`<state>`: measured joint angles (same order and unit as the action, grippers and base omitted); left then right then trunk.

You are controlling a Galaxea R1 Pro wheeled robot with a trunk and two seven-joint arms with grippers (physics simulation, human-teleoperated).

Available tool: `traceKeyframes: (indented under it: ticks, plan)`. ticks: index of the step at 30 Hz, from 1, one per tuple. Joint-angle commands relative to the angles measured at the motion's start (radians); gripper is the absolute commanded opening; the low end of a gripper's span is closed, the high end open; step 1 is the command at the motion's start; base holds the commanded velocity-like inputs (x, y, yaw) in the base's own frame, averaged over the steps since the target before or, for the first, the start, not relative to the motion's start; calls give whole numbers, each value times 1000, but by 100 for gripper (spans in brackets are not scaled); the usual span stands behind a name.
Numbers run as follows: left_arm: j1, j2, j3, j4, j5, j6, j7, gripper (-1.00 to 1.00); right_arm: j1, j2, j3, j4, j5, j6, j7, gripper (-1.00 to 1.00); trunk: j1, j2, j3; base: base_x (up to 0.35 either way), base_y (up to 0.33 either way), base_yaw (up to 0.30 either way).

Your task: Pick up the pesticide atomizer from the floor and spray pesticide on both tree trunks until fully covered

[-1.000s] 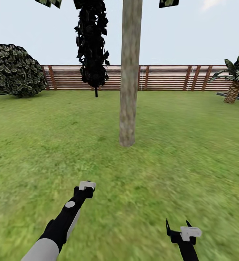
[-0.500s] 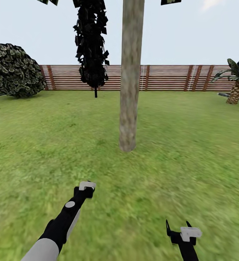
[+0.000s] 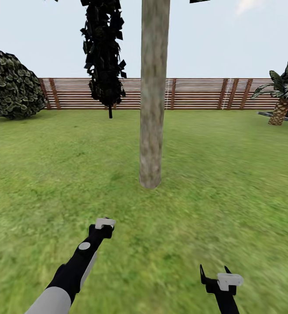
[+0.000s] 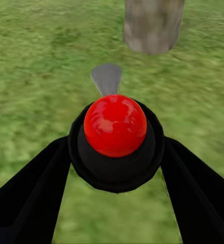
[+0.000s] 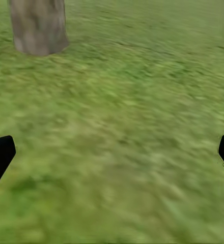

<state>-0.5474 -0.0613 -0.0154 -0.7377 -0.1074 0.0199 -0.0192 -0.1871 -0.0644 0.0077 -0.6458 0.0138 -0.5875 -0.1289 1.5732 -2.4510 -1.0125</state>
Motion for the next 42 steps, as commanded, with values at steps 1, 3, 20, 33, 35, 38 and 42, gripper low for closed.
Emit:
traceKeyframes:
  ticks: [1,3,20,33,35,38,42]
  plan:
    - [0,0,0,0,0,0,-1,-100,0,0,0,0,0,0,0,100,0,0,0,339,0,-249]
    - [0,0,0,0,0,0,-1,-100,0,0,0,0,0,0,1,100,0,0,0,339,0,-256]
    - [2,1,0,-10,-1,0,-1,-100,0,0,0,1,1,1,2,100,0,0,0,339,0,-79]
    - [40,0,-2,-57,-1,0,-5,-100,0,3,2,-1,1,2,2,100,0,0,0,287,0,0]
    - [42,0,-3,-57,-1,-5,-6,-100,0,12,2,-2,3,2,2,100,0,0,0,39,0,0]
    - [42,0,-15,-79,-1,-6,-7,-100,0,19,0,-8,4,2,2,100,0,0,0,11,0,0]
    - [43,1,-33,-115,-3,-1,-9,-100,0,20,-2,-12,5,2,2,100,0,0,0,2,0,0]
